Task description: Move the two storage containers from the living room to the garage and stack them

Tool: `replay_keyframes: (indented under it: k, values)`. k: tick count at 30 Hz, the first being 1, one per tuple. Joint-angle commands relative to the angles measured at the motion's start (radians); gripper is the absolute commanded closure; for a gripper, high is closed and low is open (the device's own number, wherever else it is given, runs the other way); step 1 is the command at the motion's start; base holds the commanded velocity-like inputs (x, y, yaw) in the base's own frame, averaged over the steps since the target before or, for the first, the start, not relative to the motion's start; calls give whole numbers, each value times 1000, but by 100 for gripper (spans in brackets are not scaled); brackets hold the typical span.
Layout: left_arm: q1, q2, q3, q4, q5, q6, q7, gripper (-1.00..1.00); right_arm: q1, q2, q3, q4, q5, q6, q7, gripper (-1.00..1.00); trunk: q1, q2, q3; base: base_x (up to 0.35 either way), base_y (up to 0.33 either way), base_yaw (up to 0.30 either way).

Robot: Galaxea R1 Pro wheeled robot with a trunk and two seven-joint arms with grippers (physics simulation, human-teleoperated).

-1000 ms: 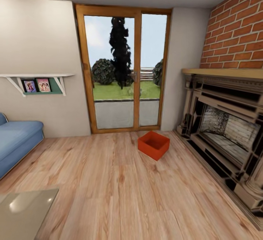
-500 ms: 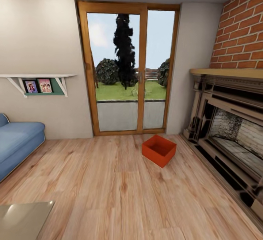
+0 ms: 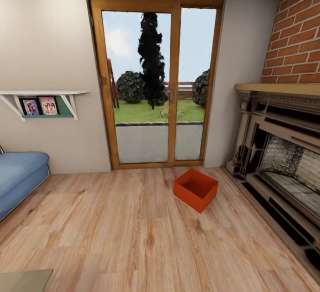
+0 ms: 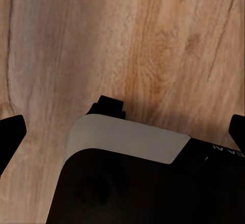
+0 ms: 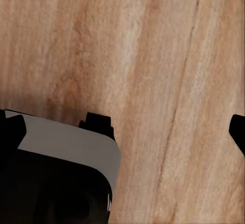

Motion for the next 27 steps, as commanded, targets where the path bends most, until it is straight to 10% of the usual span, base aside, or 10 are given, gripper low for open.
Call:
replay_keyframes:
  k: [1, 27]
  values:
    - [-1, 0, -5, 0, 7, -2, 3, -100, -1, 0, 5, 3, 1, -5, -3, -100, 1, -1, -1, 326, 0, 0]
    - [0, 0, -5, 0, 7, -2, 3, -100, -1, 0, 5, 3, -1, -8, -5, -100, 1, -1, -1, 326, 0, 0]
